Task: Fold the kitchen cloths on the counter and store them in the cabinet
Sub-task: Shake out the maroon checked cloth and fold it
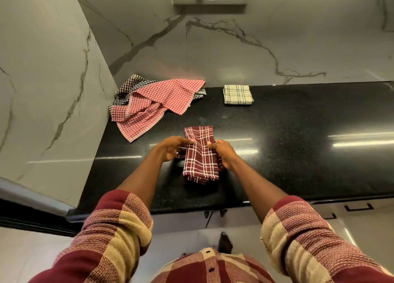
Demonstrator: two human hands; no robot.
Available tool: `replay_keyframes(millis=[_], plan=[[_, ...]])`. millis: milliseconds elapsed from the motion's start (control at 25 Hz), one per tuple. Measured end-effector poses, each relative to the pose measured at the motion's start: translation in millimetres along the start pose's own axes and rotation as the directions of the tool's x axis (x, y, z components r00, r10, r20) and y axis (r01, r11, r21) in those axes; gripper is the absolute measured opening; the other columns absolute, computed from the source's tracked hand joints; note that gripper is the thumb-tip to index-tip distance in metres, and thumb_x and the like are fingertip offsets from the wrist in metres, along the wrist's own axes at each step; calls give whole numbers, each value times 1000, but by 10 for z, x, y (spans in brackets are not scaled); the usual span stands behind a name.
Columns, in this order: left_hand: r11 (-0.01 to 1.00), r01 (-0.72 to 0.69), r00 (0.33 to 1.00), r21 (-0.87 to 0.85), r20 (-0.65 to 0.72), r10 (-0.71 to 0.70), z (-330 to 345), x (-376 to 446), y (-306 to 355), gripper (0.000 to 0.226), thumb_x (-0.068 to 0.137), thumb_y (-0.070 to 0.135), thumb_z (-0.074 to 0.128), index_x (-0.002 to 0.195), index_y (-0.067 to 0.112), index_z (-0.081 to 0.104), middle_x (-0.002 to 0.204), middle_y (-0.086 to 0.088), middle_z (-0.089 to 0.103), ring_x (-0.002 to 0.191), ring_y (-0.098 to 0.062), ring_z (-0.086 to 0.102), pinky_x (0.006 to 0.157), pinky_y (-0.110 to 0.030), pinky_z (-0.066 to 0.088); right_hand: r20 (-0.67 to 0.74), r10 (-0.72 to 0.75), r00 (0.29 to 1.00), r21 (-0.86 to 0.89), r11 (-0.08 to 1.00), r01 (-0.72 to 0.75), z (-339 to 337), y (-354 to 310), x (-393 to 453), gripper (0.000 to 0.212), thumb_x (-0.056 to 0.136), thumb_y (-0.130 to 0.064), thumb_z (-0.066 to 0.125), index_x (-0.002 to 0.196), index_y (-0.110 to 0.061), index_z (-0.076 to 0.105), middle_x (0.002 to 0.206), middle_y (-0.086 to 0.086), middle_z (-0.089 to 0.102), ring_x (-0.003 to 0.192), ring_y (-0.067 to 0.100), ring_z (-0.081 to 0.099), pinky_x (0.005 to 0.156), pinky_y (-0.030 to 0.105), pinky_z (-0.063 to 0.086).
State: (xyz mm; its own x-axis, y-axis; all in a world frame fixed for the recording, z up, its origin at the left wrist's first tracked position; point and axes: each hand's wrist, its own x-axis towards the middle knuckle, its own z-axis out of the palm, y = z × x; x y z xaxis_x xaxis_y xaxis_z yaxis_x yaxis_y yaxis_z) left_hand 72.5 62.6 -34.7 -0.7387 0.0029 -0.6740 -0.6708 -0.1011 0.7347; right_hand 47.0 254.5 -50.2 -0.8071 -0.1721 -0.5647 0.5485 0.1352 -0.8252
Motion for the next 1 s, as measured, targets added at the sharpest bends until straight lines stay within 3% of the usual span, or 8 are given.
replay_keyframes(millis=[120,200,320,440,600,760,920,1000], plan=[[999,-28,985,-35,-171,22,92,75,-42,23,81,1,69,104,-1,65,82,-9,75,79,-22,71,81,-39,58,-80,-87,993,2,996,88,-10,-25,35,25,81,-7,71,96,-10,52,98,17,70,81,28,69,78,44,57],[997,-17,980,-81,-201,0,128,79,-69,17,81,-6,65,97,-3,66,78,-11,76,66,-22,72,72,-39,59,-94,-97,991,-70,993,91,-24,-53,55,26,79,-5,73,92,-12,51,92,15,69,77,26,68,71,39,57],[992,-29,992,-119,-123,14,121,41,-72,23,81,1,69,104,-2,65,97,-17,74,82,-29,73,78,-45,58,-24,5,1000,-102,995,-7,-30,-117,69,22,77,-11,78,91,-5,62,91,12,73,75,22,71,56,29,53],[968,-19,998,-251,46,32,37,13,-97,27,90,5,56,116,2,61,109,-17,69,100,-30,67,92,-47,53,37,99,994,-89,991,-95,-17,-191,98,21,77,0,74,96,-2,65,94,12,73,79,23,70,58,30,52],[961,10,1000,-278,-13,-14,-73,75,-138,23,87,-12,51,105,-2,61,110,-17,65,95,-26,66,87,-37,57,115,159,981,5,987,-161,-38,-219,114,16,83,8,62,94,-3,63,92,13,70,84,27,68,79,42,56],[952,96,995,-290,48,-86,-58,20,-8,32,82,-9,62,113,-4,59,111,-18,68,96,-28,67,86,-41,58,227,164,960,14,985,-172,-64,-309,82,20,86,11,52,95,-4,63,92,13,68,82,27,66,90,43,53],[953,-170,985,-252,-45,164,33,34,337,39,81,-21,47,104,5,66,104,-11,70,96,-26,66,75,-36,61,230,-116,966,82,992,99,-100,-689,82,41,81,22,43,102,-7,63,90,10,66,77,21,61,72,34,51],[906,-357,934,-226,-113,340,76,50,544,35,84,-17,48,94,8,70,90,-5,75,89,-25,66,74,-35,57,174,-264,949,163,958,237,-140,-909,71,34,83,18,46,90,-8,65,85,9,66,70,20,61,62,33,51]])
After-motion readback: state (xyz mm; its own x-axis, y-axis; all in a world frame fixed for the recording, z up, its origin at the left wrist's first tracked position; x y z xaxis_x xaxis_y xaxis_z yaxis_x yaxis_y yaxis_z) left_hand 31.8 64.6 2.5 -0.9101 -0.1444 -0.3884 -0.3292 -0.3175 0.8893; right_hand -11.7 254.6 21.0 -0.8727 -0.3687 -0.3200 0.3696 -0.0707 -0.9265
